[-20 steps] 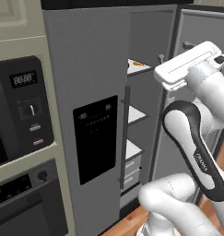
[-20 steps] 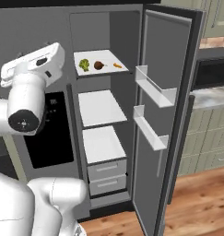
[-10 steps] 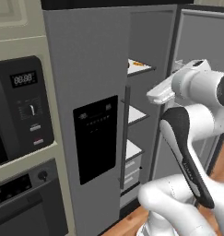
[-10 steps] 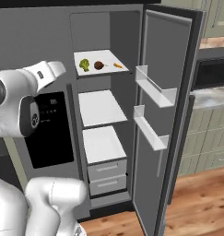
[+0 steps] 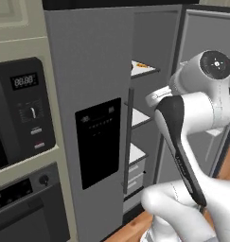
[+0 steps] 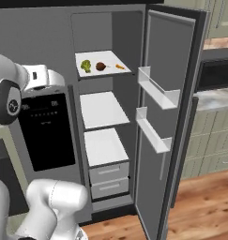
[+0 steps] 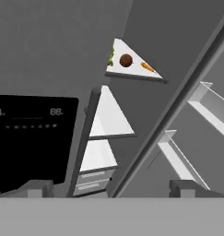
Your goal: Open the fridge, remove the pear, broccoli, and shrimp, and place them on any counter.
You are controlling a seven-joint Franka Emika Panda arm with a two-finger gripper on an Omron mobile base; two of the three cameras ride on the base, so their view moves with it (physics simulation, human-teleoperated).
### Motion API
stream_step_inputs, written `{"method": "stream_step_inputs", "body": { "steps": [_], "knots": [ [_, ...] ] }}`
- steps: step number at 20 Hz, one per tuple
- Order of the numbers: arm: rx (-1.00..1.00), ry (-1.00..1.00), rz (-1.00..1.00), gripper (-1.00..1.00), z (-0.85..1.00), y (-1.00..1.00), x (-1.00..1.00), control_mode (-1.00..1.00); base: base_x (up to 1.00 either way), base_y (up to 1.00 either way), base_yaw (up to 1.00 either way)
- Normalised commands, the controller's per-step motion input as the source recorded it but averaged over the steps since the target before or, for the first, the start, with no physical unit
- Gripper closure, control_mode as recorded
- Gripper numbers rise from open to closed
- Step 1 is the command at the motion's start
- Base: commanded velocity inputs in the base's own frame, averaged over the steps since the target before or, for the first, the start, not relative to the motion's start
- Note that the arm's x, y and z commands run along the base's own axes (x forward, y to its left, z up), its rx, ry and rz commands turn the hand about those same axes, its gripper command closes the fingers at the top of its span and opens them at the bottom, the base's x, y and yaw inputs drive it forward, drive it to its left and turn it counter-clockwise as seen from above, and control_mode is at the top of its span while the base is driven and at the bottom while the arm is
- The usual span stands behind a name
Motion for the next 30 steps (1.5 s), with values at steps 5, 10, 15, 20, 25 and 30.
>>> {"method": "stream_step_inputs", "body": {
  "steps": [5,10,15,20,25,30],
  "knots": [
    [0.0,0.0,-0.01,-1.0,-0.16,-0.06,0.0,1.0,0.11,-0.33,0.0],
    [0.0,0.0,0.0,-1.0,0.0,0.0,0.0,1.0,0.65,-0.9,0.2],
    [0.0,0.0,0.0,-1.0,0.0,0.0,0.0,1.0,0.74,-0.26,0.38],
    [0.0,0.0,0.0,-1.0,0.0,0.0,0.0,1.0,0.92,-0.02,0.13],
    [0.03,0.0,0.0,-1.0,0.0,-0.21,0.09,-1.0,0.39,-0.17,0.01],
    [0.1,0.05,0.0,-1.0,0.01,-0.52,0.76,-1.0,0.0,0.0,0.0]
  ]
}}
